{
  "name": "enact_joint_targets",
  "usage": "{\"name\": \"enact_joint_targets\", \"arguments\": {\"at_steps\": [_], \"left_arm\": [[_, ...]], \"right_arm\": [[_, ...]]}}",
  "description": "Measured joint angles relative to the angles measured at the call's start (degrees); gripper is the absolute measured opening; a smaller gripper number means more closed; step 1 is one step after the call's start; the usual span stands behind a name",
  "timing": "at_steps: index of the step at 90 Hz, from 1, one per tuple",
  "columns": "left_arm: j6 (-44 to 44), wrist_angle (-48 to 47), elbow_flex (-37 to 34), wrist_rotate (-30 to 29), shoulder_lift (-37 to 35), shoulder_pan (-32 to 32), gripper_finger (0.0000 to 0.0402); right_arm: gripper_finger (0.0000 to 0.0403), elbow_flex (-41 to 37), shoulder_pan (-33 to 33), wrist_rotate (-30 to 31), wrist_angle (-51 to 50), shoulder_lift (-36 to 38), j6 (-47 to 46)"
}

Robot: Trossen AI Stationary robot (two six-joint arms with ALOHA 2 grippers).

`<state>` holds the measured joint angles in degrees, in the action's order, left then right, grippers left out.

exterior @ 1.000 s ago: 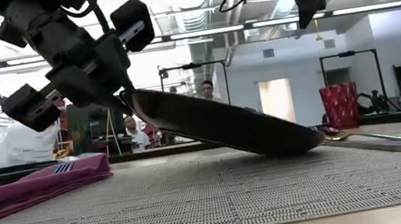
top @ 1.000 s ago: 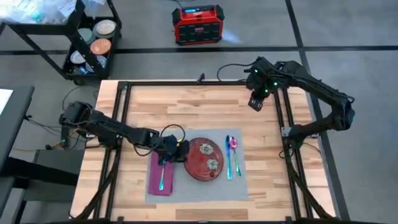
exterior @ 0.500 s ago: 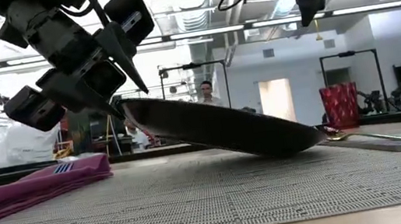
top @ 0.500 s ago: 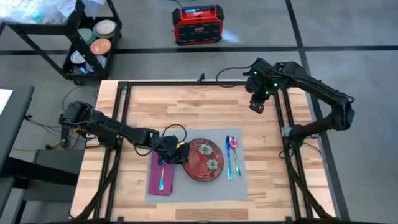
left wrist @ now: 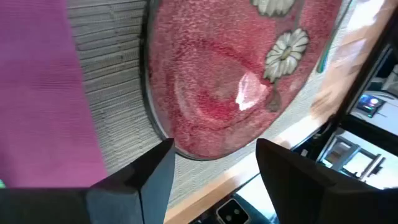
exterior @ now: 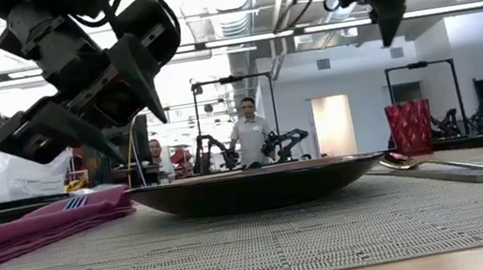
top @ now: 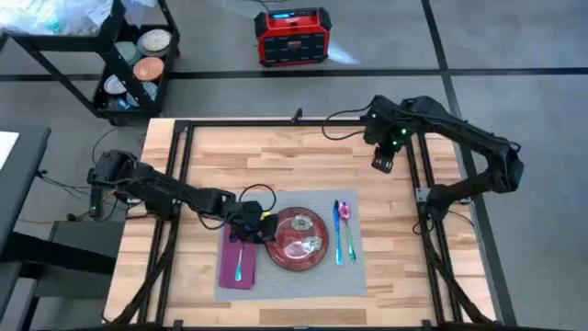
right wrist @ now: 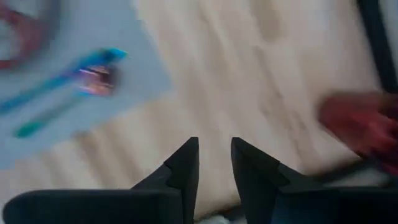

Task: Set table place
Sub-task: Move the red cup to the top side of the gray table mat

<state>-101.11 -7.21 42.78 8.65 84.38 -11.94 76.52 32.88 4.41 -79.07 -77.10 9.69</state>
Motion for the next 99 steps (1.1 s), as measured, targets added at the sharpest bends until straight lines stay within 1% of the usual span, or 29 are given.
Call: {"name": "enact_joint_targets", "arguments": {"at_steps": [5, 13, 20, 24, 31, 37, 44, 51, 66, 77, 90, 99], "left_arm": [[0.91, -0.95, 0.00, 0.01, 0.00, 0.21, 0.0208], [1.88, -4.00, 0.00, -0.16, 0.02, 1.19, 0.0208], [2.71, -5.12, 0.00, -0.18, -0.04, 2.22, 0.0208], [3.84, -5.09, 0.00, -0.18, -0.09, 2.96, 0.0208], [5.28, -4.40, -0.01, 0.41, -0.45, 4.38, 0.0208], [6.96, -2.96, -0.02, 1.20, -1.21, 5.55, 0.0208], [7.49, -2.31, -0.02, 1.61, -2.59, 6.76, 0.0208], [7.77, -1.38, -0.02, 1.66, -4.49, 7.91, 0.0208], [7.88, -1.13, -0.02, 1.60, -9.43, 10.67, 0.0208], [5.93, -0.65, -0.02, 1.43, -12.88, 12.63, 0.0208], [4.66, -0.61, -0.02, -0.12, -15.63, 14.12, 0.0208], [4.08, -0.40, -0.02, -0.88, -16.63, 14.71, 0.0208]], "right_arm": [[0.0082, -1.25, 0.52, 2.99, 0.87, 0.00, 1.19], [0.0082, -3.98, 2.47, 4.79, 3.80, 0.02, 3.52], [0.0082, -6.24, 4.75, 11.16, 6.82, -0.04, 5.72], [0.0082, -6.95, 6.45, 12.52, 8.78, -0.04, 7.86], [0.0082, -7.09, 10.04, 10.62, 10.98, -0.04, 9.93], [0.0082, -7.07, 12.58, 7.53, 10.73, -0.04, 10.56], [0.0082, -7.09, 15.29, 6.03, 11.04, -0.04, 12.30], [0.0082, -7.09, 18.00, 5.69, 11.86, -0.04, 13.61], [0.0085, -7.09, 22.64, 0.77, 14.14, -1.00, 15.58], [0.0105, -7.09, 24.50, -2.57, 14.14, -3.70, 14.94], [0.0141, -7.09, 25.51, -2.46, 17.84, -8.33, 15.13], [0.0158, -7.09, 25.77, -1.58, 19.84, -10.51, 13.41]]}}
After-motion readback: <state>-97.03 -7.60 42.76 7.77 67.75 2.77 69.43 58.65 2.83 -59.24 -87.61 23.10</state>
